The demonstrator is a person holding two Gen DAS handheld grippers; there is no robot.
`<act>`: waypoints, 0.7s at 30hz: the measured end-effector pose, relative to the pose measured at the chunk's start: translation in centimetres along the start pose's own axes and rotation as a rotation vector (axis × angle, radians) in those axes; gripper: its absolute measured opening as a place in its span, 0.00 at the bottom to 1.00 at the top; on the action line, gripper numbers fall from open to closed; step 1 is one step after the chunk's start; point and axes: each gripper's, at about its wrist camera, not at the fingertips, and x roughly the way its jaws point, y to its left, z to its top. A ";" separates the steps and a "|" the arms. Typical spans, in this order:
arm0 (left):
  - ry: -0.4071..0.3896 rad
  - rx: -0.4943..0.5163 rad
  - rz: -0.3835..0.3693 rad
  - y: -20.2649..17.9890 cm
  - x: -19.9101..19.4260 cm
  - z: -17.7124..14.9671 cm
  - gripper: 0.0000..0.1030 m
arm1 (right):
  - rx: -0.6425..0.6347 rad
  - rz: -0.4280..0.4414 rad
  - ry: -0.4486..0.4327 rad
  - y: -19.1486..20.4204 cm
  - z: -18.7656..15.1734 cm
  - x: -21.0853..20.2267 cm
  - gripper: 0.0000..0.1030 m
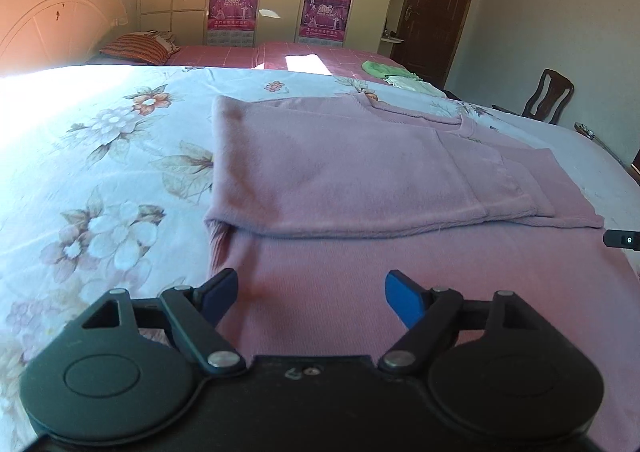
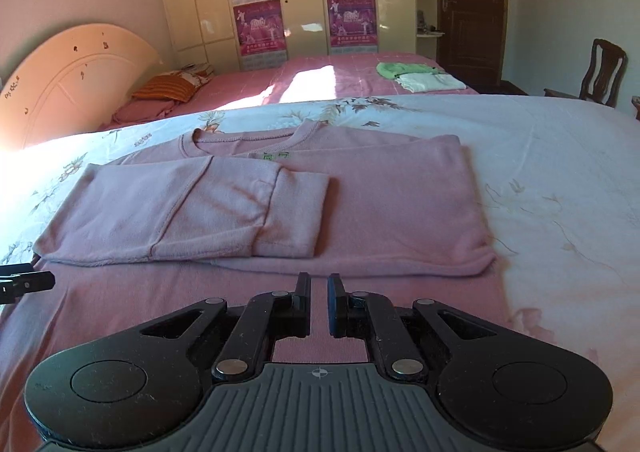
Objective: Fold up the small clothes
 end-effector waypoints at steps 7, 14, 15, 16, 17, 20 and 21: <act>0.068 -0.014 0.008 1.6 -6.5 -5.2 0.77 | 0.073 -0.003 -0.029 -3.3 -4.4 -6.0 0.77; 0.124 -0.313 -0.174 3.2 -9.9 -9.4 0.56 | 0.258 0.034 -0.040 -7.7 -7.4 -11.6 0.57; 0.136 -0.338 -0.199 3.2 -10.2 -9.9 0.55 | 0.281 0.041 -0.033 -8.4 -7.9 -12.3 0.57; 0.142 -0.355 -0.215 3.1 -10.5 -10.3 0.55 | 0.299 0.048 -0.029 -9.1 -8.4 -12.9 0.57; 0.147 -0.373 -0.234 3.0 -11.0 -10.8 0.55 | 0.317 0.061 -0.023 -9.8 -9.0 -13.7 0.57; 0.158 -0.395 -0.257 2.7 -11.9 -12.2 0.55 | 0.364 0.110 0.006 -11.4 -10.9 -15.4 0.57; 0.159 -0.410 -0.273 2.7 -12.2 -12.8 0.55 | 0.370 0.119 0.014 -11.6 -11.4 -15.8 0.57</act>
